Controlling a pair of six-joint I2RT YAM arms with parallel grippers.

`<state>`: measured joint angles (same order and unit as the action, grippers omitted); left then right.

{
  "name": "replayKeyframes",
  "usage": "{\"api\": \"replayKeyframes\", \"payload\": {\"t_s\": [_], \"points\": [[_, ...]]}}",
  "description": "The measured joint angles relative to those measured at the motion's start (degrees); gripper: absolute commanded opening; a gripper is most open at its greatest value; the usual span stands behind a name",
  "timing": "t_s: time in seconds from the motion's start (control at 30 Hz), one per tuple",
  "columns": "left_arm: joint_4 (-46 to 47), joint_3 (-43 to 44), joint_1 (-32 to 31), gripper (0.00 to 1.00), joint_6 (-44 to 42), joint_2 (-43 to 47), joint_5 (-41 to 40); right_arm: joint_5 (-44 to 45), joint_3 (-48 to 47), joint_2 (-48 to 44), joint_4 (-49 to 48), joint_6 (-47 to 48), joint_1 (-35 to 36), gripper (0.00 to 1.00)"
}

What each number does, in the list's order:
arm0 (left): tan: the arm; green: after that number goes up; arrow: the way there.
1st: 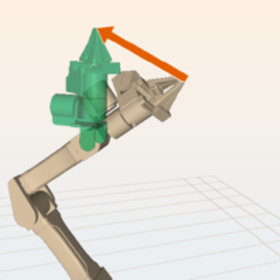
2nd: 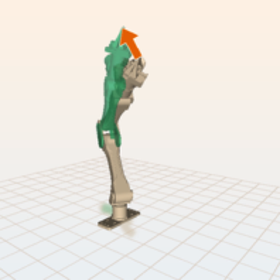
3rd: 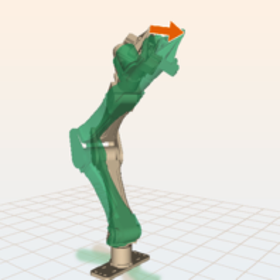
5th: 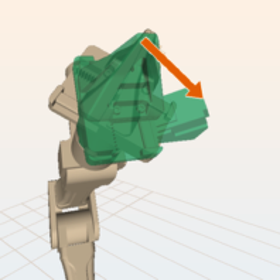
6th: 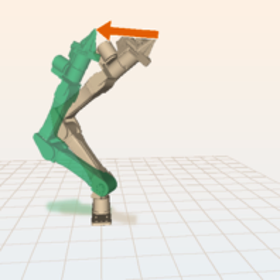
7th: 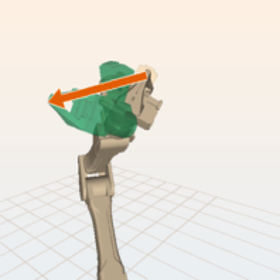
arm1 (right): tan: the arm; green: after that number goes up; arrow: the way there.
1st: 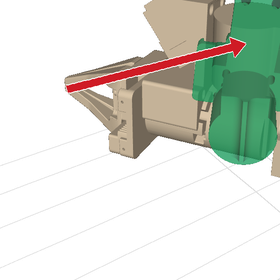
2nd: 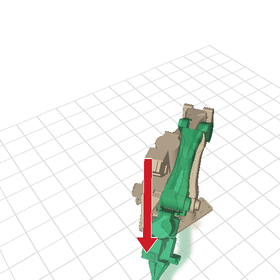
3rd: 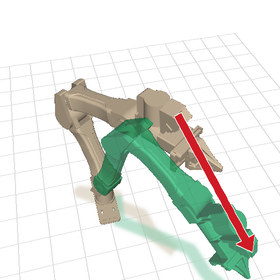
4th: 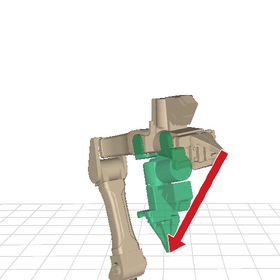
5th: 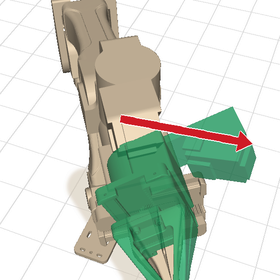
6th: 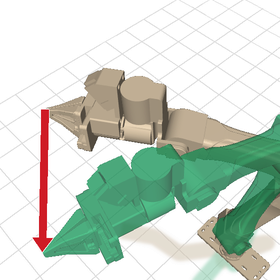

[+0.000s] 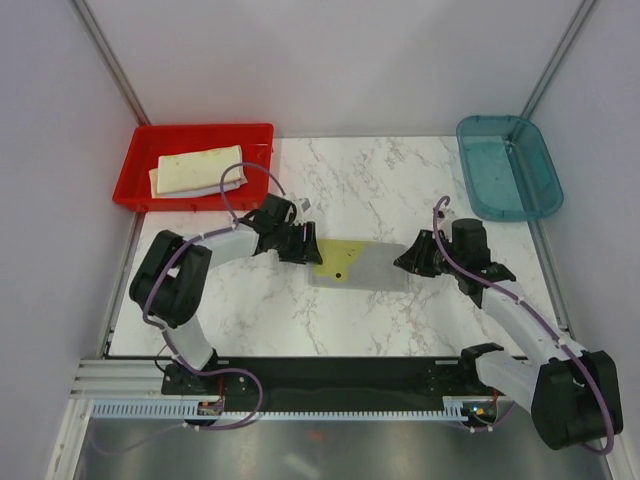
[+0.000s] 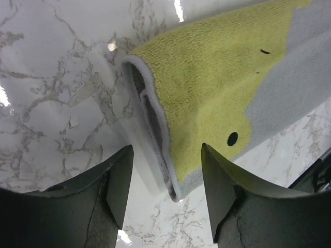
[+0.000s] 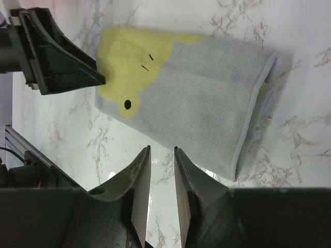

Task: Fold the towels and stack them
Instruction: Fold the towel, then neatly place the folded towel into the bin

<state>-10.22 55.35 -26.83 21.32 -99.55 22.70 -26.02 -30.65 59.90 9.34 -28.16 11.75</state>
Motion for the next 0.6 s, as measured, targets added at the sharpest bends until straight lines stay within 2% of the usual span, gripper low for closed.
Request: {"api": "replayKeyframes", "payload": {"t_s": [0.27,0.4,0.5,0.53,0.6], "points": [[2.64,1.73,-0.35,0.63,0.72,-3.58,1.7,0.28,-1.62,-2.89,2.23,0.63,-0.02,0.33],[3.98,3.1,-1.9,0.58,1.66,-5.16,1.53,0.28,-1.62,-3.21,2.78,0.61,-0.02,0.33],[4.15,4.07,-3.61,0.4,2.99,-6.21,0.59,0.28,-1.62,-4.07,2.89,0.57,-0.02,0.33],[3.45,4.5,-4.28,0.21,3.28,-6.51,-0.35,0.28,-1.62,-4.5,2.99,0.57,-0.02,0.33],[1.33,5.53,-5.57,0.08,4.24,-7.08,-2.34,0.28,-1.62,-5.38,3.23,0.55,-0.04,0.33]]}}
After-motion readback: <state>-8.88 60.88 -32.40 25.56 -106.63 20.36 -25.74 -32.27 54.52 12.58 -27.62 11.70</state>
